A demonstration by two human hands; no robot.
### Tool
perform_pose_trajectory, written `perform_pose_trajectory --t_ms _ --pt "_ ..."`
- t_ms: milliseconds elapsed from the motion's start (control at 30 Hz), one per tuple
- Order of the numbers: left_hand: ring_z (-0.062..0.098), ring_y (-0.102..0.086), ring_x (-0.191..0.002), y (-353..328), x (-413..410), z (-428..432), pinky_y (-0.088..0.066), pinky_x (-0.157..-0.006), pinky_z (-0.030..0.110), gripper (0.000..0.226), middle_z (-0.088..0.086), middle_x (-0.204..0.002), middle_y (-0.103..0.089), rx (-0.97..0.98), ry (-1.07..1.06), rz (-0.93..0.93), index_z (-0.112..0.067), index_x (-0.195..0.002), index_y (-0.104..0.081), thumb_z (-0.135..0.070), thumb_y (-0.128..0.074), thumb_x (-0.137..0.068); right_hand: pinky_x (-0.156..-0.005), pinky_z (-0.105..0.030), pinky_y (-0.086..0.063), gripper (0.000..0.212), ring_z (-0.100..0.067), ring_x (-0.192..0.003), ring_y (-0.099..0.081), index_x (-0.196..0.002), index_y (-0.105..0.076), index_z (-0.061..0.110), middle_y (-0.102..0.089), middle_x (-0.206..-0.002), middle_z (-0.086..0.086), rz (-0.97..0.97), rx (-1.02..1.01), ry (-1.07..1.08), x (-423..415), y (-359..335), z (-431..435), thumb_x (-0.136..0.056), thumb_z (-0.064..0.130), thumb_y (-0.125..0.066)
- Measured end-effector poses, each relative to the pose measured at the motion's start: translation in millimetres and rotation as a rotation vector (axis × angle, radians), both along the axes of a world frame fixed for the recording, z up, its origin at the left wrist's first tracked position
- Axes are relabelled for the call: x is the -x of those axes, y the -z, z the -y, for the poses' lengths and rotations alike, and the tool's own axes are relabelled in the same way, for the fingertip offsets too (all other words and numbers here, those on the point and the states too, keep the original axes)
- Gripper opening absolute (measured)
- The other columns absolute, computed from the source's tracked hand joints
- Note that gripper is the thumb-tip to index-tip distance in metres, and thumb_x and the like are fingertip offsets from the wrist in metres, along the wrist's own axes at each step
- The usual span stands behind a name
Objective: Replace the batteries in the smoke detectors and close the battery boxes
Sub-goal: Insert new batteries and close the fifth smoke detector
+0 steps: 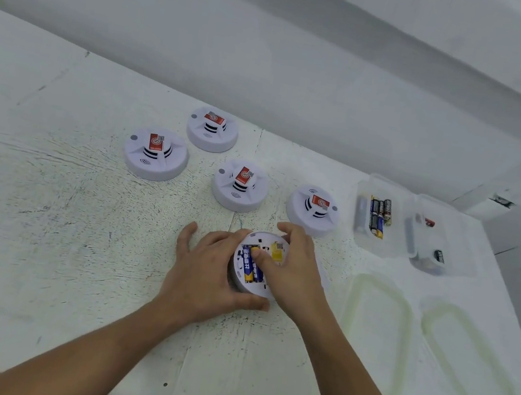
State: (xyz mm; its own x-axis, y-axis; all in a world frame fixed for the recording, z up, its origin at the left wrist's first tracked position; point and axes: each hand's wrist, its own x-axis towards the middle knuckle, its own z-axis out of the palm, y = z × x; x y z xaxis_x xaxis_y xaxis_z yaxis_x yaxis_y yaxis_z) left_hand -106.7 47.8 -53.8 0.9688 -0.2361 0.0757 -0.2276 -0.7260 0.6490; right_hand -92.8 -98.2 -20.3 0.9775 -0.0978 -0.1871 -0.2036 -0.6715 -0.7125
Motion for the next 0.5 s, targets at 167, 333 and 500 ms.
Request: perform_pose_trajectory --t_ms 167,333,500 --pt "-0.005 -0.034 -0.125 2 -1 0 0.007 -0.114 0.041 0.105 -0.023 -0.132 -0.049 -0.006 0.002 0.004 -0.037 -0.138 -0.036 -0.091 -0.050 -0.049 -0.096 -0.032 -0.047 0.045 -0.011 -0.112 -0.044 -0.130 -0.045 0.026 -0.039 -0.117 0.007 -0.016 0.014 -0.003 0 2 0 -0.089 0.032 -0.062" --pt "-0.005 -0.034 -0.124 2 -1 0 0.006 -0.114 0.041 0.106 -0.021 -0.132 -0.049 -0.006 0.002 0.005 -0.036 -0.138 -0.036 -0.091 -0.051 -0.049 -0.095 -0.033 -0.050 0.048 -0.012 -0.114 -0.045 -0.135 -0.043 0.027 -0.036 -0.116 0.007 -0.005 -0.002 -0.016 2 4 2 -0.091 0.032 -0.060" --pt "-0.005 -0.033 -0.125 1 0 -2 0.005 -0.114 0.040 0.109 -0.021 -0.134 -0.048 -0.007 0.003 -0.014 -0.037 -0.139 -0.035 -0.093 -0.047 -0.047 -0.088 -0.018 -0.043 0.049 -0.006 -0.109 -0.046 -0.137 -0.044 0.026 -0.043 -0.120 0.007 0.000 0.021 -0.125 4 -10 14 -0.090 0.026 -0.061"
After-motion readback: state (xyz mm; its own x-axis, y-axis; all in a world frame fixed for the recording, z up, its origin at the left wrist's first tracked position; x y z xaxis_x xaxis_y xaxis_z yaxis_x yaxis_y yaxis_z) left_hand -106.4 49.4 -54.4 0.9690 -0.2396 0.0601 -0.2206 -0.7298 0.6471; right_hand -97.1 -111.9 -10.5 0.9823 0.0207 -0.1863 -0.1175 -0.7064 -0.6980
